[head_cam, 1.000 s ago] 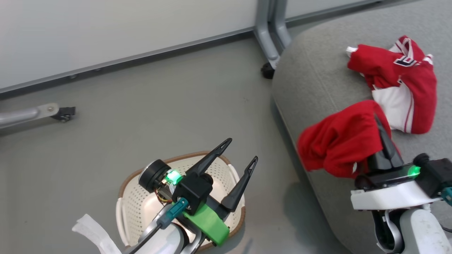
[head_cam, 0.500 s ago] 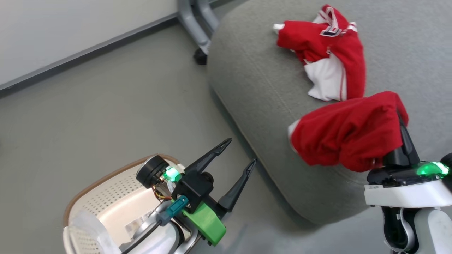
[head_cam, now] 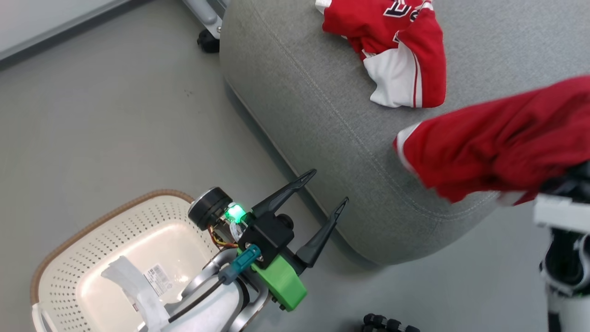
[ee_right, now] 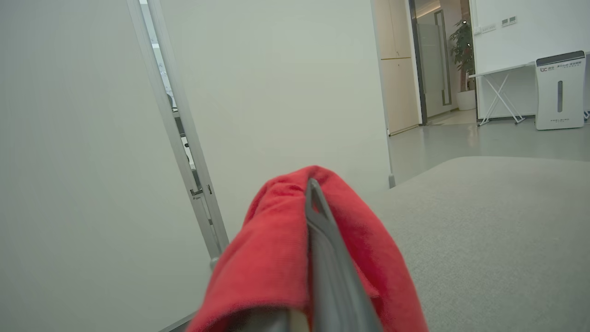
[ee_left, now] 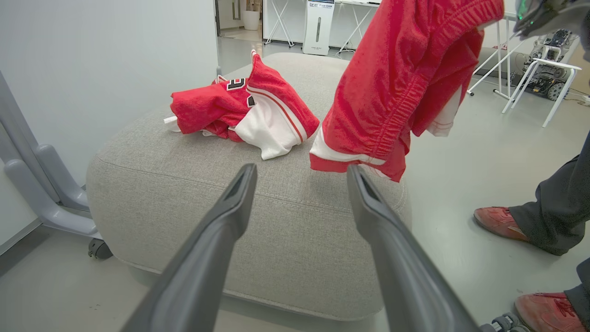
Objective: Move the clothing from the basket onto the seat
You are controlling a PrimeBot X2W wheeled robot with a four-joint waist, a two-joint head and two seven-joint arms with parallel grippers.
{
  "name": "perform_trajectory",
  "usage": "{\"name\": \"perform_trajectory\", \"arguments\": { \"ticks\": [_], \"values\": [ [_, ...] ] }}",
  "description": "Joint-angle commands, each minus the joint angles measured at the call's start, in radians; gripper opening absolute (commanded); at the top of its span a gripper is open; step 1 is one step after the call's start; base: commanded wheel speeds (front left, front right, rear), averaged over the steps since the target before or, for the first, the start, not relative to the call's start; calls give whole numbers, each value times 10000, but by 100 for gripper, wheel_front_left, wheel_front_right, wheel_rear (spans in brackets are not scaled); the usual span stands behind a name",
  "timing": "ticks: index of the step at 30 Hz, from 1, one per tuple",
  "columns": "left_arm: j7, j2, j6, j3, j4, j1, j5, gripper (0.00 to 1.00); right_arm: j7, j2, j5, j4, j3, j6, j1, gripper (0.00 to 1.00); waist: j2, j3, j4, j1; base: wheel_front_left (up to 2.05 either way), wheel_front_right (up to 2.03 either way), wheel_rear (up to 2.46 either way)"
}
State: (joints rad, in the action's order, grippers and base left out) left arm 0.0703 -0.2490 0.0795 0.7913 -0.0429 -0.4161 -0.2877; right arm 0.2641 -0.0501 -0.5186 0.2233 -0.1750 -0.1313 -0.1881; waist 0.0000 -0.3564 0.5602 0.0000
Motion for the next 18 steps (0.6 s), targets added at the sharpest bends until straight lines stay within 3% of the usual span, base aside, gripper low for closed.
{"name": "perform_trajectory", "arguments": {
  "ticks": [1, 5, 8, 13, 18],
  "values": [
    [-70, -121, 72, 32, 78, -222, 121, 100, 5, -7, 36, 124, -261, 11, -499, 0, 0, -575, -204, 0, 0, 0, 0],
    [-364, -279, 185, 251, 276, -489, 178, 100, 5, -29, -241, 84, -1292, 11, -2387, 0, 0, -1357, -760, 0, 0, 0, 0],
    [-483, -430, 237, 288, 434, -724, 240, 100, 4, -523, -675, -513, -2081, 8, -4078, 0, 0, -1941, -1142, 0, 0, 0, 0],
    [-480, -530, 305, 373, 650, -1159, 312, 100, 4, -1644, -1000, -2216, -3176, 8, -6409, 0, 0, -2703, -1853, 0, 0, 0, 0],
    [-157, -280, 291, 335, 608, -1516, 247, 100, 4, -2401, -256, -4324, -3472, 8, -7645, 0, 0, -3165, -2616, 0, 0, 0, 0]
  ]
}}
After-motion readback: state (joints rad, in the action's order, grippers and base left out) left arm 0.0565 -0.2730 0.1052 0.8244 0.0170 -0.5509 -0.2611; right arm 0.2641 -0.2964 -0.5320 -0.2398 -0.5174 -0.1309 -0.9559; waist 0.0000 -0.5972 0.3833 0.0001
